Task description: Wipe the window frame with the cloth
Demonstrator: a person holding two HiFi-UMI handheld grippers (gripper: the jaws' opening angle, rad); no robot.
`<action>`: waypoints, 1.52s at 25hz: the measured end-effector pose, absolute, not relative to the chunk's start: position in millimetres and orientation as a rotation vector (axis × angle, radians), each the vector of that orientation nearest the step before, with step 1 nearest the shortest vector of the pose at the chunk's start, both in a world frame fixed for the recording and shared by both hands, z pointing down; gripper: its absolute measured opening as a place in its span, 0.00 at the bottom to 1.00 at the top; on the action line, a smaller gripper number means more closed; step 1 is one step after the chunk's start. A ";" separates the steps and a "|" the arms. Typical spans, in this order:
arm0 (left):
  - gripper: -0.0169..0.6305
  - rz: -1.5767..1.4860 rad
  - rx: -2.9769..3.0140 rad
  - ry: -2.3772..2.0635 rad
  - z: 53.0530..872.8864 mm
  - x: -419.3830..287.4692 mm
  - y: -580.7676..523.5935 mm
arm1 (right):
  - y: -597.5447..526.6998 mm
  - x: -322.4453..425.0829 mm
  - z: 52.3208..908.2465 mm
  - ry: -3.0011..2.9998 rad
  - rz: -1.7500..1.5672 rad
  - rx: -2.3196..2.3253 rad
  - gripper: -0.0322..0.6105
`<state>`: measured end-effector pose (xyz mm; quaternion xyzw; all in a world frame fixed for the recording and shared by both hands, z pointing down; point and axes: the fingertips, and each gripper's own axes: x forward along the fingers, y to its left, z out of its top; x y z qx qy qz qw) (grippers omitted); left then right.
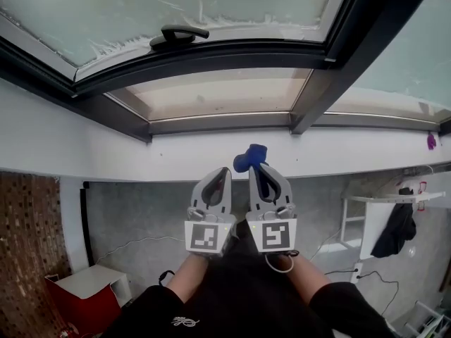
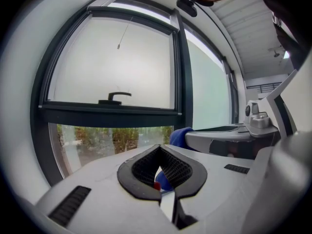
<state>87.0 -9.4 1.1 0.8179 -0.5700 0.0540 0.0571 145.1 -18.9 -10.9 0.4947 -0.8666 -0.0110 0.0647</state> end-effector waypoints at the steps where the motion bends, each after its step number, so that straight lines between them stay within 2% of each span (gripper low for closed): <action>1: 0.03 0.169 2.477 -1.728 3.1 86.8 -13.1 | -23.3 145.3 -9.7 -2.622 -0.022 1.501 0.08; 10: 0.03 0.160 2.484 -1.720 27.3 62.6 -61.0 | -57.5 130.4 23.9 -2.555 0.050 1.535 0.08; 19: 0.03 0.161 2.580 -1.571 78.7 19.7 -76.4 | -80.9 81.5 68.8 -2.505 0.101 1.651 0.08; 27: 0.03 0.134 2.540 -1.606 149.5 -11.5 -100.0 | -106.1 55.7 126.9 -2.538 0.059 1.653 0.08; 38: 0.03 0.086 2.525 -1.676 259.9 -3.8 -157.1 | -166.8 50.9 231.6 -2.637 -0.015 1.589 0.08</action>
